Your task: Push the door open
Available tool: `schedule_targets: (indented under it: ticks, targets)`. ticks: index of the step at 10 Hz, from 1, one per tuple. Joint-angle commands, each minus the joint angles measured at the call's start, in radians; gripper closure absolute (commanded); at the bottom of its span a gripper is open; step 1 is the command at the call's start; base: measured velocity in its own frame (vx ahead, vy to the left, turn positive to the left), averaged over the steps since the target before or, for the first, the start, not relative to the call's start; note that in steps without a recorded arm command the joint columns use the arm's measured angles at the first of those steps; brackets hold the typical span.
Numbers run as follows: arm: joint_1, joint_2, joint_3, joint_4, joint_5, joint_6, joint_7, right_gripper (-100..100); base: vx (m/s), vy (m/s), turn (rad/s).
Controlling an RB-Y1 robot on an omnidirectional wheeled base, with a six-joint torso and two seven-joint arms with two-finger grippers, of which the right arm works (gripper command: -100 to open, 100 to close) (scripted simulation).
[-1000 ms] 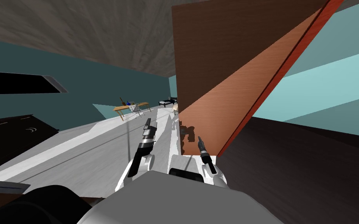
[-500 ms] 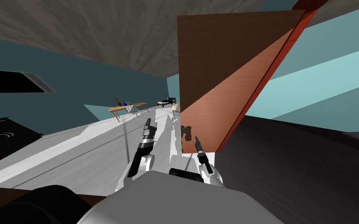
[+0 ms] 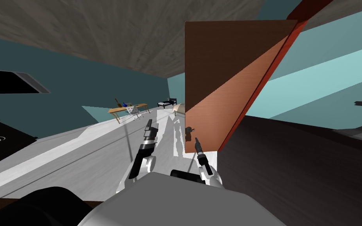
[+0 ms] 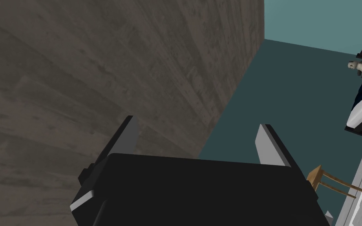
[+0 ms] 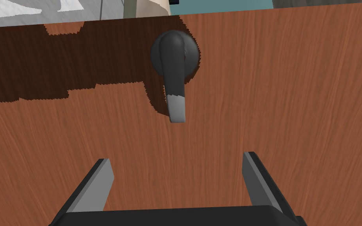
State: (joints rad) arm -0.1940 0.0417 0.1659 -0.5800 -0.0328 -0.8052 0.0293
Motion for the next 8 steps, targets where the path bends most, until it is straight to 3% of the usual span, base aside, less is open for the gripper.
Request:
schedule_targets:
  ticks: [1,4,5,6,8]
  targets:
    - [0.000,-0.015,-0.001,0.001,0.000,0.000,0.000,-100,0.075,-0.034,-0.004]
    - [-0.002,-0.049,-0.005,0.003,-0.002,-0.002,0.002,-100,0.171,-0.056,0.014]
    - [-0.002,-0.049,-0.005,0.003,-0.002,-0.002,0.002,-100,0.141,0.002,0.001]
    - [-0.003,-0.063,-0.009,0.005,-0.003,-0.004,0.004,-100,0.189,0.058,0.032]
    - [-0.004,-0.061,-0.012,0.007,-0.004,-0.005,0.006,-100,0.195,0.087,0.023]
